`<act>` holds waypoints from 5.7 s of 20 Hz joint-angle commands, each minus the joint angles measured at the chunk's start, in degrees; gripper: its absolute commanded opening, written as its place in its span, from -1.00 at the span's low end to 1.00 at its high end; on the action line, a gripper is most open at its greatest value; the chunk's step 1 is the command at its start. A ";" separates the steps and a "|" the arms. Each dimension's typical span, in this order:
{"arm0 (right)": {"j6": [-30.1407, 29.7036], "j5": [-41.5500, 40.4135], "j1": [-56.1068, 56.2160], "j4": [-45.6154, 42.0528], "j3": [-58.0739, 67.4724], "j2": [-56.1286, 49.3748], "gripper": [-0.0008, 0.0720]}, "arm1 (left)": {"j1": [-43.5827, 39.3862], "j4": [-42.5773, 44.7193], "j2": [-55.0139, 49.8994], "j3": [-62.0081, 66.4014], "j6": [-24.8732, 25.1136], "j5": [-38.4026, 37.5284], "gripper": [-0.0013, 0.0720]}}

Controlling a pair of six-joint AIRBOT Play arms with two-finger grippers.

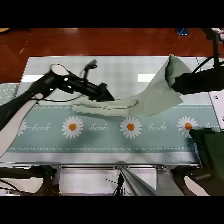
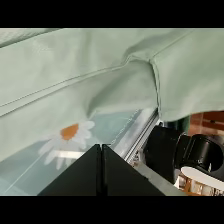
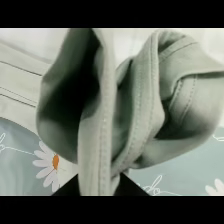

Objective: Fold the shirts.

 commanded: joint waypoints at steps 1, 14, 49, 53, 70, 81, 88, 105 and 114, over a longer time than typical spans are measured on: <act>1.68 2.64 0.04 0.02 0.07 2.58 -0.90 | -8.87 -4.85 -3.63 0.02 -0.96 7.39 -0.89; 2.80 0.85 1.70 0.15 0.04 6.60 -0.90 | -5.81 -9.90 -2.25 0.02 2.89 11.50 -0.90; -1.36 -10.03 -8.20 11.80 -22.21 -15.19 0.69 | 39.80 18.29 30.93 0.00 2.67 -9.33 -0.01; -6.95 -29.92 -5.38 35.08 -33.75 -15.17 0.69 | 39.78 18.71 30.93 0.00 2.64 -10.34 -0.02; -15.69 -28.20 -1.40 39.08 -26.60 -9.46 -0.90 | 39.76 18.67 28.98 -0.02 2.67 -10.05 -0.06; -4.81 14.95 -41.57 -6.93 -5.22 17.79 -0.90 | 39.78 18.69 19.43 -0.02 2.67 -5.66 -0.06; -1.22 23.15 -52.92 -32.33 -5.18 18.29 -0.90 | 39.80 18.75 12.33 -0.02 2.67 -5.16 -0.06; -3.34 27.58 -52.98 -54.16 -12.39 21.27 -0.03 | 40.28 18.71 10.12 0.02 -2.60 16.96 -0.06; -4.22 14.32 -52.85 -39.36 -14.45 20.39 0.37 | 40.50 18.60 11.34 2.38 0.68 9.81 0.17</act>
